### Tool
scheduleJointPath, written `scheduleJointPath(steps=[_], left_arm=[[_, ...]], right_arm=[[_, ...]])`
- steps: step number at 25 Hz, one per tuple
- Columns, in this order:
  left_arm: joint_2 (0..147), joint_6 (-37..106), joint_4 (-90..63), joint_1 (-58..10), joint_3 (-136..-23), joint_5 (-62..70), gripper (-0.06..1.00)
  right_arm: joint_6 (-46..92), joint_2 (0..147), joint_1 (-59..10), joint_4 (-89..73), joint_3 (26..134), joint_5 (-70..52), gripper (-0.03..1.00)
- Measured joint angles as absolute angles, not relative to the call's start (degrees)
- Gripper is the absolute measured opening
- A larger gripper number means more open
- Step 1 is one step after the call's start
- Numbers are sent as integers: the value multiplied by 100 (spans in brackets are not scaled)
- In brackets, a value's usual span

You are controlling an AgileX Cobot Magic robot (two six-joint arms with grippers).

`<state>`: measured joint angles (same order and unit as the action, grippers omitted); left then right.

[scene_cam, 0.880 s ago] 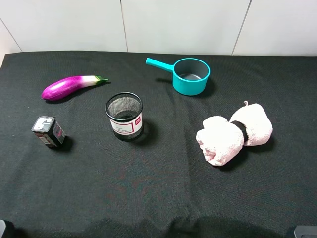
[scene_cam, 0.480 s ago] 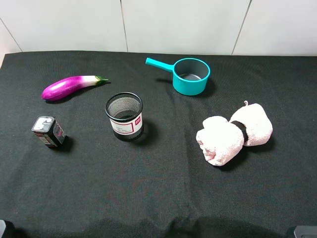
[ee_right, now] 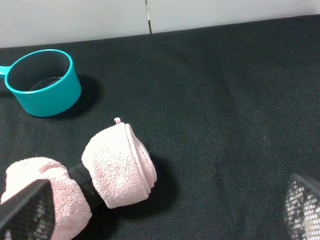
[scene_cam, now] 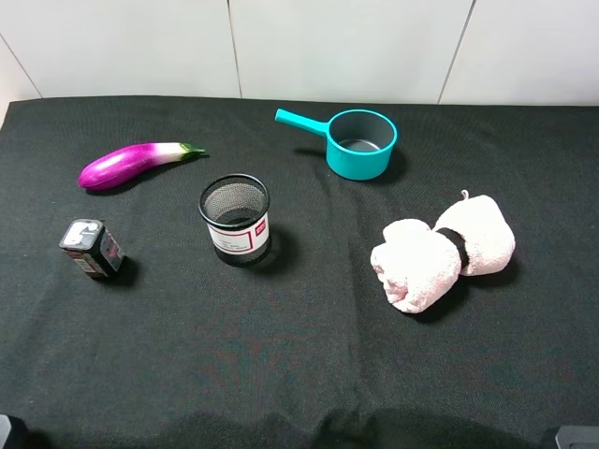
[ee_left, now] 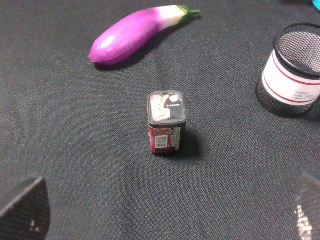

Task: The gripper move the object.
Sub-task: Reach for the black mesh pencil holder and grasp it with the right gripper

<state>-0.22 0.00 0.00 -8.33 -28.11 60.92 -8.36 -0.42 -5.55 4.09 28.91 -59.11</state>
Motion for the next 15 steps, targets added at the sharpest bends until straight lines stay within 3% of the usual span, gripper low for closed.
scheduleJointPath(steps=[15], left_arm=[[-22,0,0,-833,-2811,6092,96]], right_arm=[[-836,-42,-555,352,2891,-5911,69]])
